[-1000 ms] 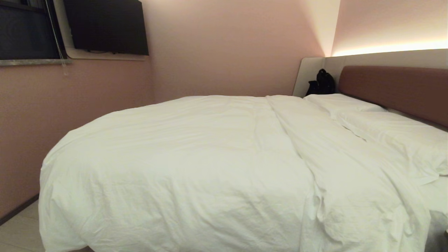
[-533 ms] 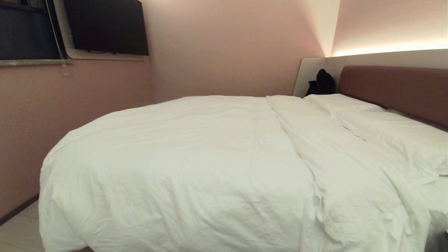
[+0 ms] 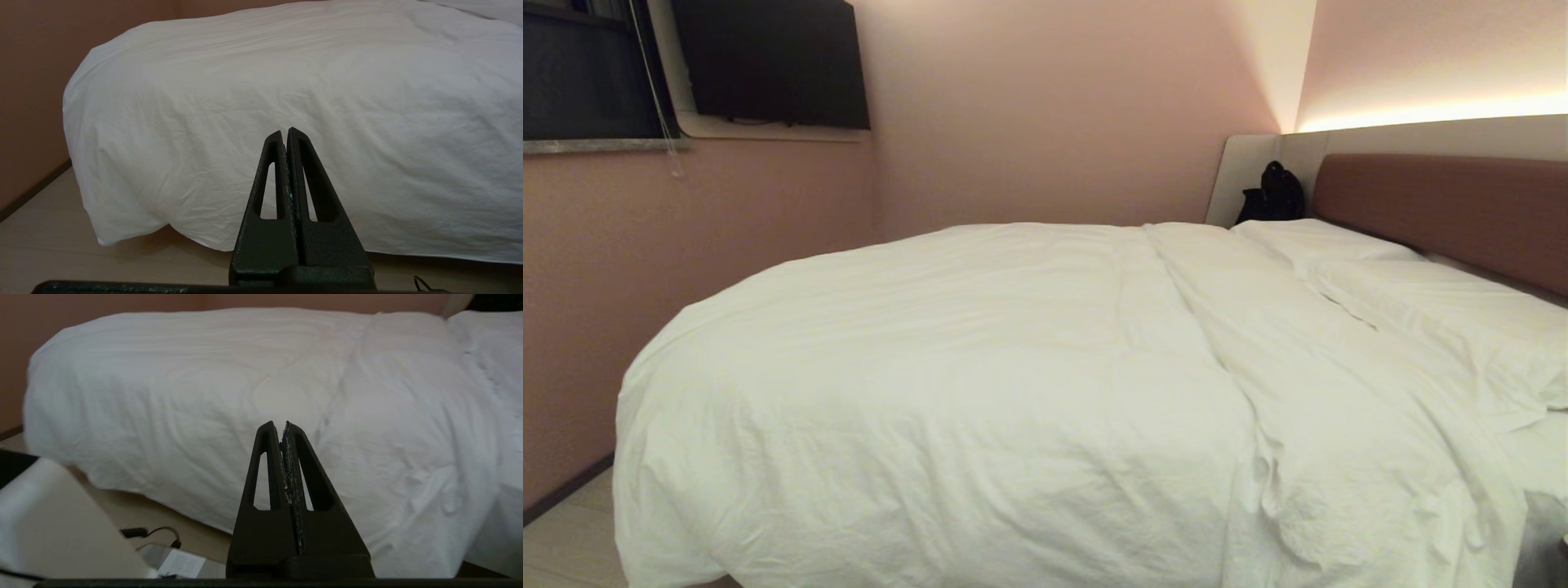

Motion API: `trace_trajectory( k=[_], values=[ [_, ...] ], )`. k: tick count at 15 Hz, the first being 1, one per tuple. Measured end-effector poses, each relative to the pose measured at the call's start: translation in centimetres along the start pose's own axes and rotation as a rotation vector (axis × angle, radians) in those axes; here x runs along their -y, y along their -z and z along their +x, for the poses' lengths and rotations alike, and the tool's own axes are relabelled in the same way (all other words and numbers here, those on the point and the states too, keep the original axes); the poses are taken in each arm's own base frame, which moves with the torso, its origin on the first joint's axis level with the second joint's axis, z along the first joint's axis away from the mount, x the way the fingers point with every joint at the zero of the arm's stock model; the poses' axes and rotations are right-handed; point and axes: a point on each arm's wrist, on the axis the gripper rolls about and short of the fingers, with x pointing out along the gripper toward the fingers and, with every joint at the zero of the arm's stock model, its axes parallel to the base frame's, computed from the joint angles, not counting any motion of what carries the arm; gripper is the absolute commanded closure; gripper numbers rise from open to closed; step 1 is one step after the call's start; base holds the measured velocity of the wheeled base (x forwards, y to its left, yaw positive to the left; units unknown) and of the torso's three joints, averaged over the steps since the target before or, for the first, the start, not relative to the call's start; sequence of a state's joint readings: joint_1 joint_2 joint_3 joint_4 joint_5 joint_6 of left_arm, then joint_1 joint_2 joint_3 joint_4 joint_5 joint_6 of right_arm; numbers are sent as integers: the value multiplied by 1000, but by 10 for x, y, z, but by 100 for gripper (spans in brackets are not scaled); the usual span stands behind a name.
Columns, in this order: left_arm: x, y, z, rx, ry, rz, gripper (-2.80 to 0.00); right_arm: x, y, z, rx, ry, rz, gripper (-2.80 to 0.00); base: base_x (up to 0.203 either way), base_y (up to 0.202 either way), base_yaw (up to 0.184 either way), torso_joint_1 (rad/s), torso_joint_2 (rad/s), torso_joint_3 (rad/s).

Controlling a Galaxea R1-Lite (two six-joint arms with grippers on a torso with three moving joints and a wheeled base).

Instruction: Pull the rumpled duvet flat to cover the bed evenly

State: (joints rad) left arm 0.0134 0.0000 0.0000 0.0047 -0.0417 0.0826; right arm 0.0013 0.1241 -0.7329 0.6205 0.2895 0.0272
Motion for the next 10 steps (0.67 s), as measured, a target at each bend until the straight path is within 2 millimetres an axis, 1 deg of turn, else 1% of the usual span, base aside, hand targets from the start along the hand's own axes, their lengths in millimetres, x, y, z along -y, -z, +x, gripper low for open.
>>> trace_trajectory(
  k=[3, 8, 10],
  values=[
    [0, 0, 0, 0, -1, -1, 0, 3, 21, 0, 43, 93, -9, 0, 0, 0, 0, 0, 0, 0],
    [0, 0, 0, 0, 2, -6, 0, 16, 60, 29, 15, 245, -29, 0, 0, 0, 0, 0, 0, 0],
    [0, 0, 0, 1, 1, -7, 0, 20, 70, 39, 22, 285, -45, 0, 0, 0, 0, 0, 0, 0]
  ],
)
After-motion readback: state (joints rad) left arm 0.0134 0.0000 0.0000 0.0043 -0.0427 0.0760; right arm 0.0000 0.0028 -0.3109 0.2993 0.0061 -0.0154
